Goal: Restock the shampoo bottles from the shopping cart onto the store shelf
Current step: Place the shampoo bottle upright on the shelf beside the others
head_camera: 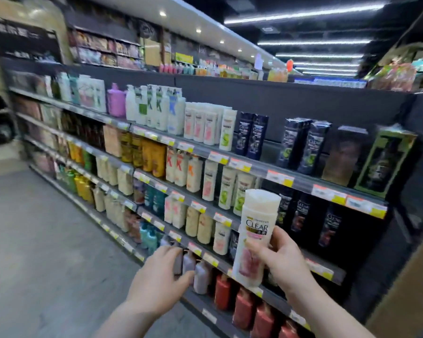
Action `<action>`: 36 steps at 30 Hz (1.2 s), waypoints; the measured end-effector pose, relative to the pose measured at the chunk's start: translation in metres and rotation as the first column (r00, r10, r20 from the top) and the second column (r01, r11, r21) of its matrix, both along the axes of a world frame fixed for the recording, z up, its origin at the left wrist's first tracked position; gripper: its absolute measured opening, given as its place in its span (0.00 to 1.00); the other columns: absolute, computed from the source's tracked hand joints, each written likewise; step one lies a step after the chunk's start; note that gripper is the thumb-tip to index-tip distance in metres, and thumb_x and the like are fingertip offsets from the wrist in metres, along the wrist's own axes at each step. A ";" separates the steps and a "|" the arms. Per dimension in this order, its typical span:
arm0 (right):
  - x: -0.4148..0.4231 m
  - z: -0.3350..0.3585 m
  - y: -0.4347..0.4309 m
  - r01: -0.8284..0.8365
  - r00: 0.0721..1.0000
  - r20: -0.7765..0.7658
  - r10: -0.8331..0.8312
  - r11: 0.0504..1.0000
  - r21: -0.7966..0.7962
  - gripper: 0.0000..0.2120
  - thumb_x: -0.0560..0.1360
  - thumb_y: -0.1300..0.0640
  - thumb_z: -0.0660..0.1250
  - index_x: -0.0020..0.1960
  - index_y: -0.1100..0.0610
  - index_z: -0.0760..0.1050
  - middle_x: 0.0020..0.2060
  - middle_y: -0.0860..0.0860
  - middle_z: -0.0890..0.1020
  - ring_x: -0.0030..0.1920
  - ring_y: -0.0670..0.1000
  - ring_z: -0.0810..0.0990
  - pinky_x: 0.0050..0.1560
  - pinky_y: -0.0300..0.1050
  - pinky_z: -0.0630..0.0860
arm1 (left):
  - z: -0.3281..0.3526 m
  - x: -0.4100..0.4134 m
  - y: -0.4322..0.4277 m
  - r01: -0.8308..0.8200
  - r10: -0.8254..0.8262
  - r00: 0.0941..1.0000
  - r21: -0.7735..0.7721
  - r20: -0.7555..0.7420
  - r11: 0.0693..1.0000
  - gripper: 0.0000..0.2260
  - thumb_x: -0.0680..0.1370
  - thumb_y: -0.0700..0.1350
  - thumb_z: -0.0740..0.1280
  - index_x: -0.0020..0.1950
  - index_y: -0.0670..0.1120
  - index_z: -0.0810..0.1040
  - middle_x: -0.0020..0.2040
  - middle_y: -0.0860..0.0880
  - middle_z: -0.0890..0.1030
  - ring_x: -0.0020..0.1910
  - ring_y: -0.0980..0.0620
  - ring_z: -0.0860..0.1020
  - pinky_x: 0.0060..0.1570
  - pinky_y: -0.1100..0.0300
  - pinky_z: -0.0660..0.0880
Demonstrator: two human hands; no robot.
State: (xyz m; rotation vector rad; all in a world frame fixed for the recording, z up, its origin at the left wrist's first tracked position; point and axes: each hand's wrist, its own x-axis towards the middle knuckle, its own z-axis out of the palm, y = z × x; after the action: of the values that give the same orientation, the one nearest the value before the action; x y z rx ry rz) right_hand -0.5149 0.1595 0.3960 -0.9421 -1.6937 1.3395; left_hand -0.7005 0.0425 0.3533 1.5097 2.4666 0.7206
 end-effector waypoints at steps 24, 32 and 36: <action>-0.305 0.030 0.234 0.034 0.999 0.002 -0.034 0.998 0.054 0.14 0.70 0.60 0.72 0.52 0.47 0.77 0.46 0.46 0.84 0.49 0.47 0.81 0.51 0.45 0.76 | 0.030 -0.311 0.265 0.099 -0.105 0.991 -0.082 -0.078 0.992 0.26 0.76 0.61 0.59 0.71 0.52 0.64 0.70 0.53 0.64 0.69 0.52 0.65 0.66 0.55 0.66; -0.389 0.050 0.298 0.262 0.964 -0.021 -0.264 0.945 0.196 0.13 0.71 0.59 0.71 0.53 0.47 0.76 0.47 0.42 0.83 0.47 0.39 0.81 0.47 0.37 0.75 | 0.059 -0.403 0.373 0.334 -0.333 0.943 0.091 -0.020 0.938 0.26 0.75 0.60 0.64 0.70 0.54 0.65 0.69 0.55 0.67 0.67 0.55 0.67 0.64 0.60 0.67; -0.445 0.057 0.324 0.384 0.923 -0.086 -0.374 0.890 0.248 0.17 0.71 0.62 0.72 0.51 0.44 0.71 0.48 0.43 0.81 0.49 0.40 0.79 0.49 0.35 0.75 | 0.073 -0.437 0.416 0.439 -0.451 0.891 0.154 0.053 0.885 0.29 0.73 0.60 0.67 0.71 0.54 0.65 0.69 0.56 0.68 0.67 0.56 0.68 0.64 0.60 0.67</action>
State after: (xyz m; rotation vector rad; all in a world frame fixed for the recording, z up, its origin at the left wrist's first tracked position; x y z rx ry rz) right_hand -0.9596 0.4839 0.4534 -1.0223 -1.5138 0.8468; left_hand -1.1377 0.4581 0.4265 1.9538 1.9245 0.8530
